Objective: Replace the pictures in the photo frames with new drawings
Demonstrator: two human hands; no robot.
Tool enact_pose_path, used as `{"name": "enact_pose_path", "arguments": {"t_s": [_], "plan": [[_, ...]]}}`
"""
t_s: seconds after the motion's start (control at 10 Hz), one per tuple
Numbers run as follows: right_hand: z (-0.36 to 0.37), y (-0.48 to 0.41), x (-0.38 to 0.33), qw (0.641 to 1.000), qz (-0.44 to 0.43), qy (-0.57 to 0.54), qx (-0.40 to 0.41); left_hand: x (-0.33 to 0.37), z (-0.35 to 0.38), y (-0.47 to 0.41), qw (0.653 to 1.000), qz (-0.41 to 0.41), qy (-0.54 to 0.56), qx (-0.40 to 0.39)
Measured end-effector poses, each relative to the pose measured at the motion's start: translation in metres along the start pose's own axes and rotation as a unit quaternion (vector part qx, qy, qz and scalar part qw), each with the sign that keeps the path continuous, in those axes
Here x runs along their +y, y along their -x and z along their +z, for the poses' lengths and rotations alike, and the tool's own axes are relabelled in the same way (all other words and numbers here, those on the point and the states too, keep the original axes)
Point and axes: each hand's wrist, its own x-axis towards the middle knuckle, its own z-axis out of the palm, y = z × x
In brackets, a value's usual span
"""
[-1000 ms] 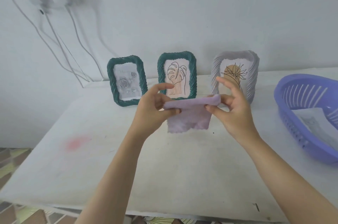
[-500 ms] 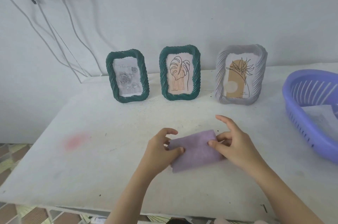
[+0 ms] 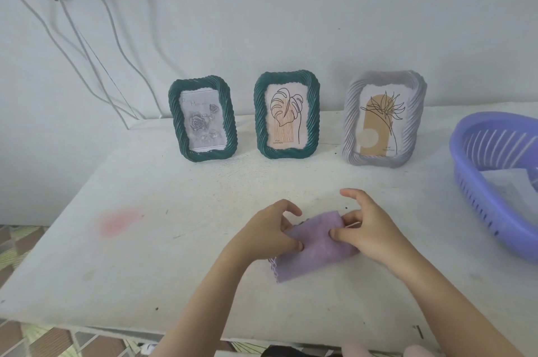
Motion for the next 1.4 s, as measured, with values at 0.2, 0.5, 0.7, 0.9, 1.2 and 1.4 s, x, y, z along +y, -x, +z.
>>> {"name": "enact_pose_path", "arguments": {"t_s": [0.2,0.5,0.7,0.9,1.2,1.4], "plan": [[0.004,-0.008,-0.005,0.994,-0.055,-0.093,0.003,-0.003,-0.008,0.012,0.993,0.038,0.107,-0.017],[0.022,-0.027,0.014,0.951,-0.21,0.209,0.084,-0.052,-0.074,0.047,0.955,0.034,0.184,0.23],[0.03,-0.03,0.03,0.927,-0.186,0.313,0.083,-0.096,-0.122,0.063,0.927,-0.028,0.144,0.346],[0.031,-0.028,0.026,0.927,-0.181,0.317,0.088,-0.135,-0.131,0.058,0.929,-0.103,-0.061,0.351],[0.023,-0.024,0.02,0.938,-0.173,0.296,0.046,-0.137,-0.13,0.054,0.919,-0.083,-0.13,0.363],[-0.026,0.006,-0.059,0.951,-0.255,0.121,0.123,-0.011,-0.153,0.103,0.834,0.177,-0.007,0.523]]}}
